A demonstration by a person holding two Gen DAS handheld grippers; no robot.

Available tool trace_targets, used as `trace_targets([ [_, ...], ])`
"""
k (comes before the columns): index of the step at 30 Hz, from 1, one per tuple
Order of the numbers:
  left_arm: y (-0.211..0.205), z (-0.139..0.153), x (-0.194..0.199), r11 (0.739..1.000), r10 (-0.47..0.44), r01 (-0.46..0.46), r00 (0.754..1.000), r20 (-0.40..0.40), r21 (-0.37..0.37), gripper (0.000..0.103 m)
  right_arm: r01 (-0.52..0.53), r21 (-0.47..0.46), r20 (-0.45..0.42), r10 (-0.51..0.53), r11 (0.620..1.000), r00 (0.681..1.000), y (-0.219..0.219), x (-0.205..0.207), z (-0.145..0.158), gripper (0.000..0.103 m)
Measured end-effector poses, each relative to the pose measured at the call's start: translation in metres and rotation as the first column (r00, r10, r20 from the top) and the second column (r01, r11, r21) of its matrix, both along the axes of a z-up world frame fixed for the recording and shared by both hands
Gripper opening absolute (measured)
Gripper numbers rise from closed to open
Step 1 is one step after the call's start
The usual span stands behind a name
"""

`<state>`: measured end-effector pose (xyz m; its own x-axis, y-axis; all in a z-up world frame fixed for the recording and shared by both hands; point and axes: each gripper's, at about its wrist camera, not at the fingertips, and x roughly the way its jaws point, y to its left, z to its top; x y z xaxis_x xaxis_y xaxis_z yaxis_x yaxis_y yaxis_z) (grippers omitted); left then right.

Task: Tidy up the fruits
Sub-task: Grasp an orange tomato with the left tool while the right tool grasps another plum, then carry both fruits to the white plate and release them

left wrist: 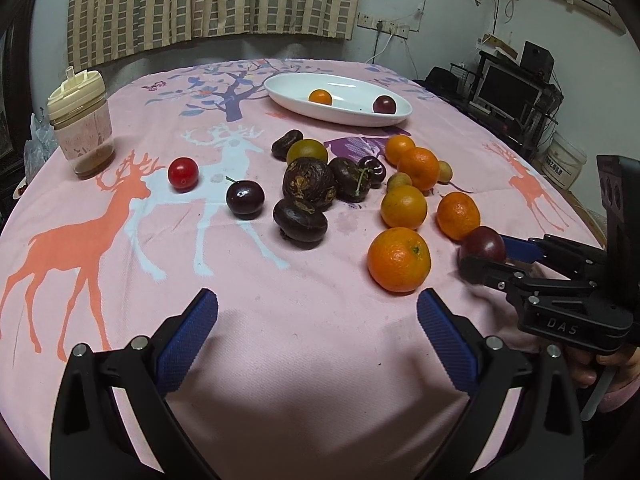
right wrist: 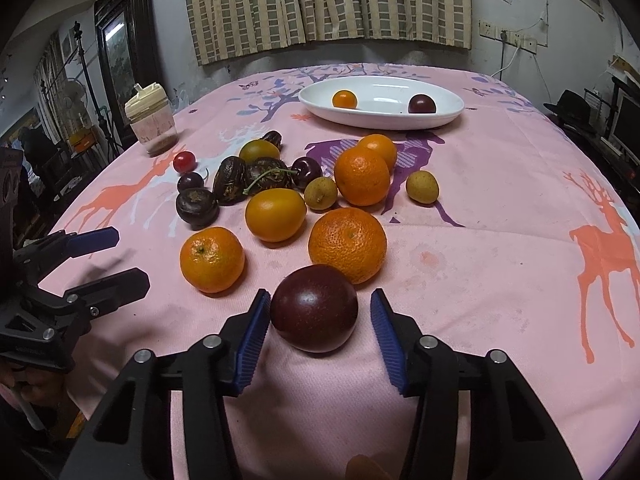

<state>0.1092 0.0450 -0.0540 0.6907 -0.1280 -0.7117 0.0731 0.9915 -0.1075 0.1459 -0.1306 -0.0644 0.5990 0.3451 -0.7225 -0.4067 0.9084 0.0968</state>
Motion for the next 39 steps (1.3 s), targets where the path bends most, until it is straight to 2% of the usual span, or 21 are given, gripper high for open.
trace_targets([
  [4,-0.001,0.0,0.001,1.0,-0.004,0.004,1.0,-0.003,0.011,0.098,-0.019,0.009,0.006,0.019,1.0,1.0,0.001,-0.002,-0.001,0.041],
  [7,-0.005,-0.001,0.003,1.0,-0.021,0.021,1.0,-0.013,0.004,0.098,-0.022,0.033,0.01,0.022,0.999,1.0,-0.002,-0.003,0.0,0.04],
  [11,-0.014,0.0,0.011,0.996,-0.079,0.078,0.996,-0.027,-0.054,0.098,-0.006,0.169,-0.018,0.009,0.986,1.0,-0.021,0.0,0.0,0.04],
  [15,-0.031,0.002,0.021,0.992,-0.122,0.121,0.992,-0.03,-0.025,0.097,0.011,0.24,-0.04,-0.001,0.971,0.999,-0.031,0.004,-0.002,0.04],
  [19,-0.046,0.002,0.032,0.986,-0.163,0.164,0.985,-0.051,0.017,0.078,0.0,0.263,-0.04,0.011,0.965,0.999,-0.032,0.004,-0.002,0.04],
  [22,-0.052,-0.002,0.04,0.984,-0.168,0.172,0.982,-0.082,0.04,0.071,-0.001,0.28,-0.045,0.014,0.96,0.999,-0.034,0.004,-0.003,0.04],
  [29,-0.058,-0.008,0.048,0.98,-0.179,0.187,0.977,-0.119,0.062,0.064,-0.006,0.299,-0.047,0.021,0.954,0.999,-0.036,0.005,-0.003,0.04],
  [33,-0.06,-0.012,0.052,0.979,-0.184,0.194,0.972,-0.146,0.058,0.045,-0.007,0.307,-0.047,0.023,0.952,0.999,-0.036,0.004,-0.004,0.04],
  [36,-0.061,-0.012,0.051,0.979,-0.181,0.192,0.973,-0.144,0.068,0.043,-0.008,0.307,-0.047,0.023,0.952,0.999,-0.036,0.004,-0.004,0.04],
  [39,-0.058,-0.011,0.049,0.981,-0.179,0.187,0.973,-0.143,0.047,0.043,-0.006,0.302,-0.044,0.02,0.953,0.999,-0.036,0.004,-0.003,0.04],
])
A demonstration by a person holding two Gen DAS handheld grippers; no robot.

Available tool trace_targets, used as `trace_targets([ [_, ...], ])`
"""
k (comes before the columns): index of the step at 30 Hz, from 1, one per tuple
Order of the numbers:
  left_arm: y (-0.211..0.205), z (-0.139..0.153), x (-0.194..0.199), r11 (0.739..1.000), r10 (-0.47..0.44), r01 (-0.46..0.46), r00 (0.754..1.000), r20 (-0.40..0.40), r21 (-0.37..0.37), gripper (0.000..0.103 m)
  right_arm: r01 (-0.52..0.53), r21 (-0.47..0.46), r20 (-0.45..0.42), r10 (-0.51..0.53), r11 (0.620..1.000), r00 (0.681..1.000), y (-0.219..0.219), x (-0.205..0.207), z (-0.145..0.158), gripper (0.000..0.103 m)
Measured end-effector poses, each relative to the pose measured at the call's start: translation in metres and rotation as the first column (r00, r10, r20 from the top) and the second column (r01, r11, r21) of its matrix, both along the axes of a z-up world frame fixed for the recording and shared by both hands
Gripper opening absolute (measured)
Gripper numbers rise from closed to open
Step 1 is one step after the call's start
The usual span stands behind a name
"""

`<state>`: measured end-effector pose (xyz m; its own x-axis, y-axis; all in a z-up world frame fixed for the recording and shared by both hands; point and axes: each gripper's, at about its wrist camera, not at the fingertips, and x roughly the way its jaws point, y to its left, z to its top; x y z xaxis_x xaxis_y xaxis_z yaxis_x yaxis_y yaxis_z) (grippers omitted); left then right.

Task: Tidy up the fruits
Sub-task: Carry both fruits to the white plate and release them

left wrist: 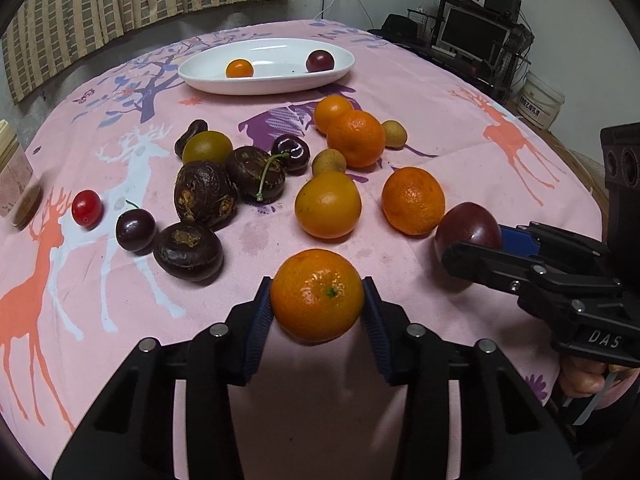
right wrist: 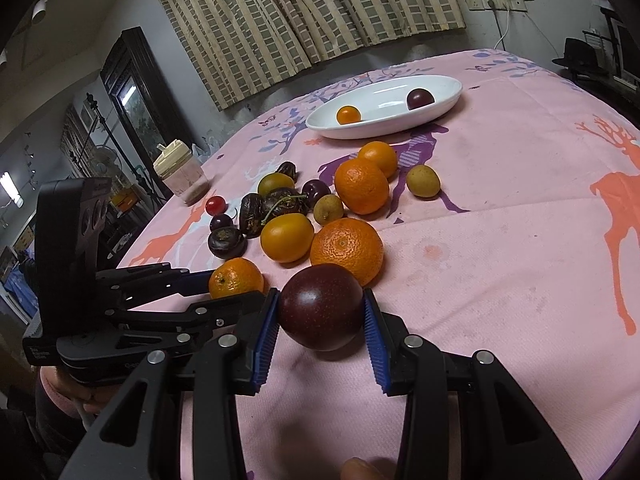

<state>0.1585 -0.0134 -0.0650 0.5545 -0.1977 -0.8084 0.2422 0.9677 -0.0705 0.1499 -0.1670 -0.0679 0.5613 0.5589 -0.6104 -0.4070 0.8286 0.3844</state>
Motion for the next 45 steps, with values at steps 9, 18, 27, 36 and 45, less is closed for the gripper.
trace_targets([
  [9,0.029,0.049,0.022,0.994,0.028,-0.021,0.997,0.07,-0.108,0.043,0.011,-0.024,0.103,-0.008,1.0,0.995,-0.002,0.025,0.049,0.04],
  [18,0.053,0.098,0.176,0.993,0.097,-0.09,0.99,0.099,-0.072,0.043,0.076,-0.143,0.108,-0.06,0.987,0.992,0.027,0.18,0.073,0.041],
  [27,0.055,0.055,0.303,0.988,0.153,-0.153,0.988,-0.035,0.006,0.043,0.023,-0.241,-0.005,-0.025,0.97,1.0,0.058,0.271,0.035,0.041],
  [36,0.061,0.036,0.315,0.983,0.184,-0.184,0.979,-0.087,0.006,0.068,0.016,-0.249,0.003,-0.015,0.968,1.0,0.058,0.268,0.032,0.051],
  [45,0.061,0.096,0.178,0.977,0.194,-0.205,0.967,0.166,0.053,0.098,0.066,-0.17,0.162,-0.038,0.983,0.986,0.035,0.168,0.077,0.099],
])
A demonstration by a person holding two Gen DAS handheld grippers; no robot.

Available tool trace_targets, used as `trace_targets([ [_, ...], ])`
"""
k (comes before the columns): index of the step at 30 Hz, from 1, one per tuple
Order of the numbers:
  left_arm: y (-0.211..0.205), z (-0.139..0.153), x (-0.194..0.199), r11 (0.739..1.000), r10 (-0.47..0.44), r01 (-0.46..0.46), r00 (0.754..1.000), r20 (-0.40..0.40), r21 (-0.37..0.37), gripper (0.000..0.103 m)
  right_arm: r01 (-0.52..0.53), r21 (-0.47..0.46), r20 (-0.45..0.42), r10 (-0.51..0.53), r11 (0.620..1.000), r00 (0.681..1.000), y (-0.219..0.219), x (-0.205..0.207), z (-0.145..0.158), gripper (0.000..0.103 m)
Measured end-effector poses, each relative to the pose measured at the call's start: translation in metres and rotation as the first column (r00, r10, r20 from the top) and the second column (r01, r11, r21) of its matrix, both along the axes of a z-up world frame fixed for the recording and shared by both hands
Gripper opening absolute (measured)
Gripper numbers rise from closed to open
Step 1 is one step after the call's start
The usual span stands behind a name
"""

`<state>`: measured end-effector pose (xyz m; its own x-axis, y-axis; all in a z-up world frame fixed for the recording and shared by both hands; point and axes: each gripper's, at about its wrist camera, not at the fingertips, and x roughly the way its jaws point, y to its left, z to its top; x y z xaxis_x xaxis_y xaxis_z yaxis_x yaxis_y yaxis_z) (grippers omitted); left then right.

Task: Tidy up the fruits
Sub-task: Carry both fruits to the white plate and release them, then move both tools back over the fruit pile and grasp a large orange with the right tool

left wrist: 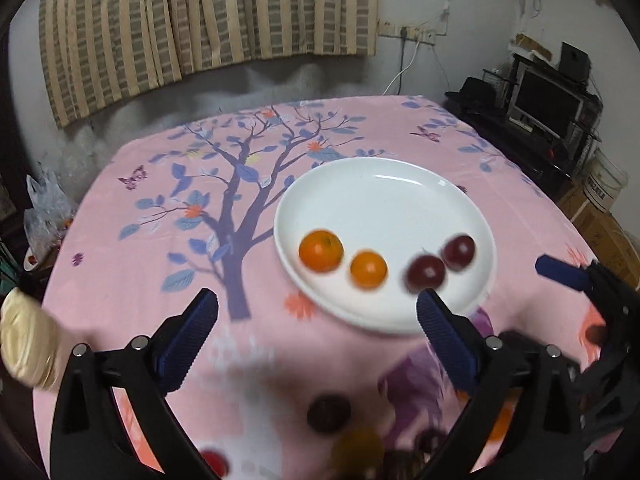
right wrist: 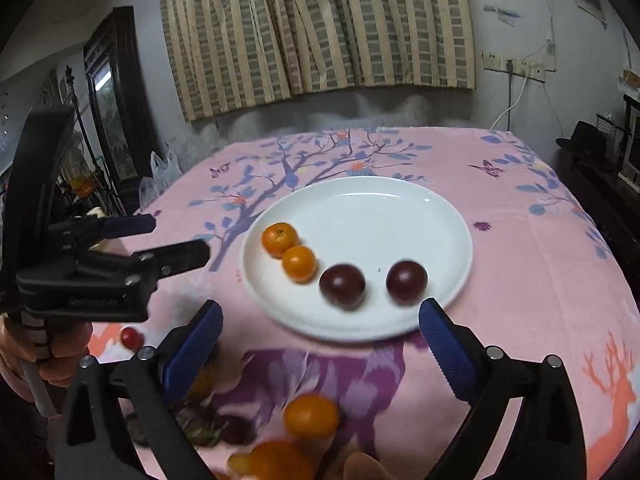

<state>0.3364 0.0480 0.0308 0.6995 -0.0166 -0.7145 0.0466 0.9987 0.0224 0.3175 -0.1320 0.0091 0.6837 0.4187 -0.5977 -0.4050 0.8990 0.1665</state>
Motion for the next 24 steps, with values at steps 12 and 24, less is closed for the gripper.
trace_targets([
  [12,-0.006,-0.064,-0.177,0.987,-0.015,0.013,1.0,-0.012,-0.158,0.098,0.008,0.006,-0.106,-0.007,1.0,0.994,-0.019,-0.124,-0.053,0.099],
  [24,-0.002,-0.08,-0.195,0.98,0.051,-0.054,0.998,-0.023,-0.192,0.098,0.006,-0.049,-0.117,-0.011,0.999,0.993,-0.013,-0.132,-0.066,0.098],
])
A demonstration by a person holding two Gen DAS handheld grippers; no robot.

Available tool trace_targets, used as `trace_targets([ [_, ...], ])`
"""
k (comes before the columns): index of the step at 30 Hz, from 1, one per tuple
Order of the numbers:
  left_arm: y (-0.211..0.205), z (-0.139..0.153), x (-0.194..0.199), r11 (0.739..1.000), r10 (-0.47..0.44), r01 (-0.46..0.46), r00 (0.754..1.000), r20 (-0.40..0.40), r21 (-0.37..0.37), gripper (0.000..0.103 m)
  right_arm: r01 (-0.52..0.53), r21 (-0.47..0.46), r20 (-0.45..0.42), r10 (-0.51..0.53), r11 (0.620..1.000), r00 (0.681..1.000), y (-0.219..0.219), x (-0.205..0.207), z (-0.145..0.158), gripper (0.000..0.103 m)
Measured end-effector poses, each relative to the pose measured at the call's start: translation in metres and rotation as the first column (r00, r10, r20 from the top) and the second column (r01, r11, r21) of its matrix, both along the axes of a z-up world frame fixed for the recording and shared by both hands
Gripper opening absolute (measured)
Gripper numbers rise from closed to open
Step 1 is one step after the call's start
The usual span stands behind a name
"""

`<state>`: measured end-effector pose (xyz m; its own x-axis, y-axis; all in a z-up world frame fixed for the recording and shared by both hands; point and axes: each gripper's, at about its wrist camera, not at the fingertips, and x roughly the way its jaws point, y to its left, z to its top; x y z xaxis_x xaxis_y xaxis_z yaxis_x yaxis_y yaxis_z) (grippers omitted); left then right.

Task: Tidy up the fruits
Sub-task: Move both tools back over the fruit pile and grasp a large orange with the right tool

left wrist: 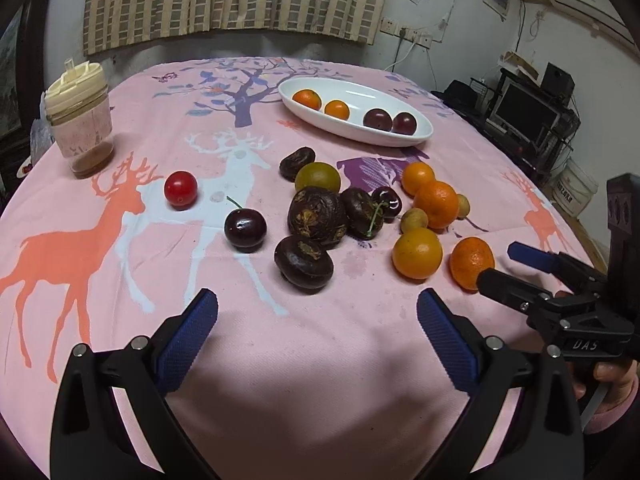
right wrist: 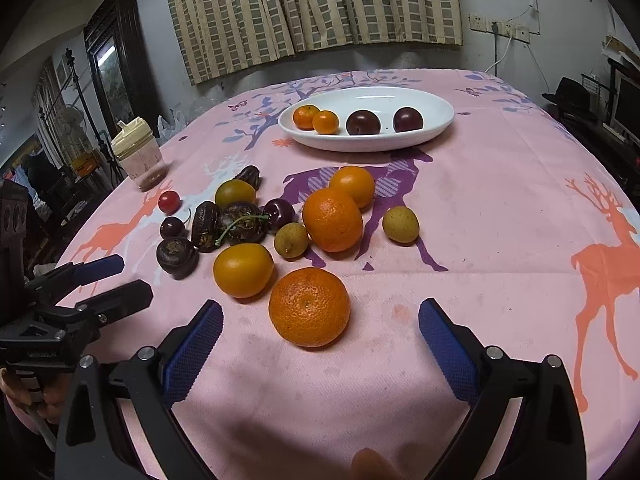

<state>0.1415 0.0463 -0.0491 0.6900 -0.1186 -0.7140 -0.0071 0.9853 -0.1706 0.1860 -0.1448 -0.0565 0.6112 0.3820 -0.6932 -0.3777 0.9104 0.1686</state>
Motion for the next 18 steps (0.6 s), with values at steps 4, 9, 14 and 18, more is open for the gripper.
trace_targets([
  [4,0.002,-0.002,0.001,1.0,-0.006,0.006,1.0,-0.009,-0.021,0.098,-0.007,-0.035,-0.005,0.007,0.999,1.0,0.005,0.0,-0.002,0.084],
  [9,-0.001,-0.003,0.001,1.0,-0.025,0.025,1.0,-0.013,-0.01,0.098,-0.038,-0.065,-0.029,0.036,0.997,0.999,0.012,0.002,-0.005,0.08],
  [14,-0.004,-0.004,0.002,0.999,-0.036,0.036,0.999,-0.021,0.001,0.098,-0.061,-0.063,-0.074,0.056,0.996,0.996,0.015,0.009,-0.008,0.075],
  [18,-0.004,-0.005,0.004,0.999,-0.044,0.044,0.998,-0.033,-0.002,0.098,-0.065,-0.075,-0.088,0.058,0.995,0.994,0.019,0.011,-0.009,0.074],
])
